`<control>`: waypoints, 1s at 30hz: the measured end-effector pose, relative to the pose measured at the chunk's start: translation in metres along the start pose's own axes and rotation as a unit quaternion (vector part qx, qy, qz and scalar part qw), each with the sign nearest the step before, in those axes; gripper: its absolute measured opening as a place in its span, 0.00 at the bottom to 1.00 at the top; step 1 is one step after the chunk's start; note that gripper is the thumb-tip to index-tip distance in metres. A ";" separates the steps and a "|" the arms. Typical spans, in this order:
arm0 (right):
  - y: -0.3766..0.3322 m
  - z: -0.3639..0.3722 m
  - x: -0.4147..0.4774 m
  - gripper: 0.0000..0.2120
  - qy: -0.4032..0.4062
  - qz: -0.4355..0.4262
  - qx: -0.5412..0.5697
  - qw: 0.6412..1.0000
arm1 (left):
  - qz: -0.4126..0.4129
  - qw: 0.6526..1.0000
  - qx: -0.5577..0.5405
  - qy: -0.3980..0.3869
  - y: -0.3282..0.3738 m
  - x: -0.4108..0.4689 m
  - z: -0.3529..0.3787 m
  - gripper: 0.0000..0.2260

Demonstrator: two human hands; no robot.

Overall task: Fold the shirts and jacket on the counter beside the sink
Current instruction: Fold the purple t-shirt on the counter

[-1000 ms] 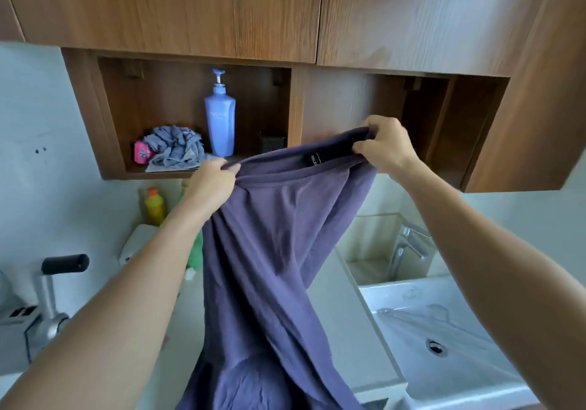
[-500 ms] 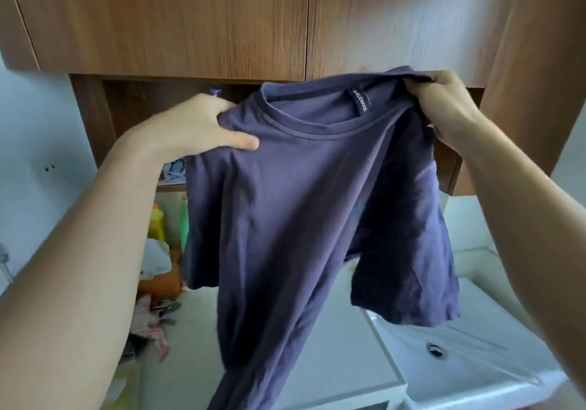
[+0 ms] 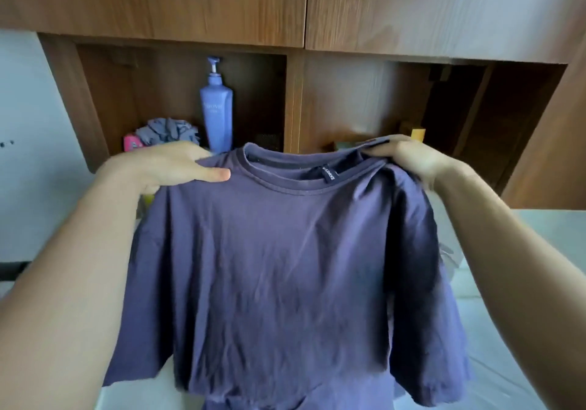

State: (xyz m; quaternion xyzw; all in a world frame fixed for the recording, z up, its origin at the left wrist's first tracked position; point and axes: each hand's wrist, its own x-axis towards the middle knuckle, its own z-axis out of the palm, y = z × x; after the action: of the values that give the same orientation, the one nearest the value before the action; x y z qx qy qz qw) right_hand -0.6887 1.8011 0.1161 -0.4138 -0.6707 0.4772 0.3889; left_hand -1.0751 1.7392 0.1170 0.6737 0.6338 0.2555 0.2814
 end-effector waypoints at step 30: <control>0.275 0.056 0.248 0.10 0.121 0.093 -0.184 0.971 | -0.083 0.965 -0.059 0.240 -0.219 0.262 0.141 0.10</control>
State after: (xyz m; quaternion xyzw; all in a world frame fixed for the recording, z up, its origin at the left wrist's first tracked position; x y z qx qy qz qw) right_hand -0.7772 2.0685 -0.1307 -0.5930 -0.6537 0.3262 0.3385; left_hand -1.1144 2.0016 -0.1404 0.5196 0.7205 0.4224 0.1801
